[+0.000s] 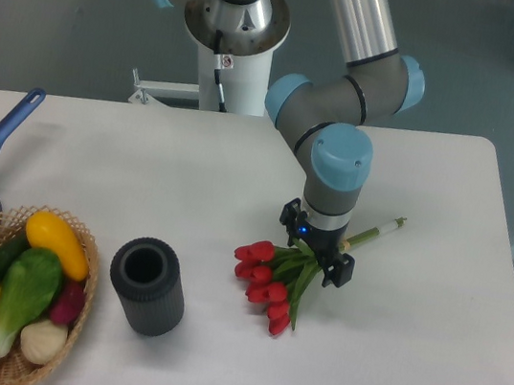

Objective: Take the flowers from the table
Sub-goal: 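Lift the gripped red tulip bunch up off the table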

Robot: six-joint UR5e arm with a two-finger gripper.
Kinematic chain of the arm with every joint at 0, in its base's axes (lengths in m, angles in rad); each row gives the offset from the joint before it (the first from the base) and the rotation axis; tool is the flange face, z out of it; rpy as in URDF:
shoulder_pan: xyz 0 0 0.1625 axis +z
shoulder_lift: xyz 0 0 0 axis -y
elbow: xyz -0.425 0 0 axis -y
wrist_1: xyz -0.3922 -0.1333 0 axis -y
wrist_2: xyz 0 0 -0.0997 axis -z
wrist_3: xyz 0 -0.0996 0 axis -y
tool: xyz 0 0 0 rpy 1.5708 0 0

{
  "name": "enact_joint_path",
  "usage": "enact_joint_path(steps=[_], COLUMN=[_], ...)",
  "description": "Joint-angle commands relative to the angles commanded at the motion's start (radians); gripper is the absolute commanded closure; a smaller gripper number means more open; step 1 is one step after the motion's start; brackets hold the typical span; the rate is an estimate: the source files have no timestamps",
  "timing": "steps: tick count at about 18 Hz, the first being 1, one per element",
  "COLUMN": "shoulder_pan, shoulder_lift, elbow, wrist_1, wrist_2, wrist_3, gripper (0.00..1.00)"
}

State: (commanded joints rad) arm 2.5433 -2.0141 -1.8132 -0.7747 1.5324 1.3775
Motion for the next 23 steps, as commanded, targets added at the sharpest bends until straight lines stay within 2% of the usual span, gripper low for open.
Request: enact_joint_path(steps=[1, 2, 5, 6, 7, 9, 11, 12, 16, 20, 23], shoulder_pan=[-0.002, -0.002, -0.003, -0.003, -0.005, -0.005, -0.006, -0.005, -0.002, 0.021, 0.048], shoulder_lift=[-0.003, -0.008, -0.009, -0.009, -0.009, -0.008, -0.006, -0.003, 0.008, 0.06, 0.081], elbow=[0.003, 0.006, 0.008, 0.008, 0.006, 0.006, 0.005, 0.005, 0.009, 0.043, 0.072], wrist_1=[0.0, 0.0, -0.002, -0.002, -0.002, -0.003, -0.003, -0.003, -0.003, -0.012, -0.057], wrist_2=[0.0, 0.0, 0.0, 0.0, 0.0, 0.0, 0.0, 0.0, 0.003, 0.011, 0.005], wrist_3=[0.0, 0.0, 0.0, -0.002, -0.003, -0.003, -0.005, -0.005, -0.003, -0.005, -0.005], gripper=[0.01, 0.09, 0.43, 0.53, 0.55, 0.74, 0.97, 1.0, 1.0, 1.0, 1.0])
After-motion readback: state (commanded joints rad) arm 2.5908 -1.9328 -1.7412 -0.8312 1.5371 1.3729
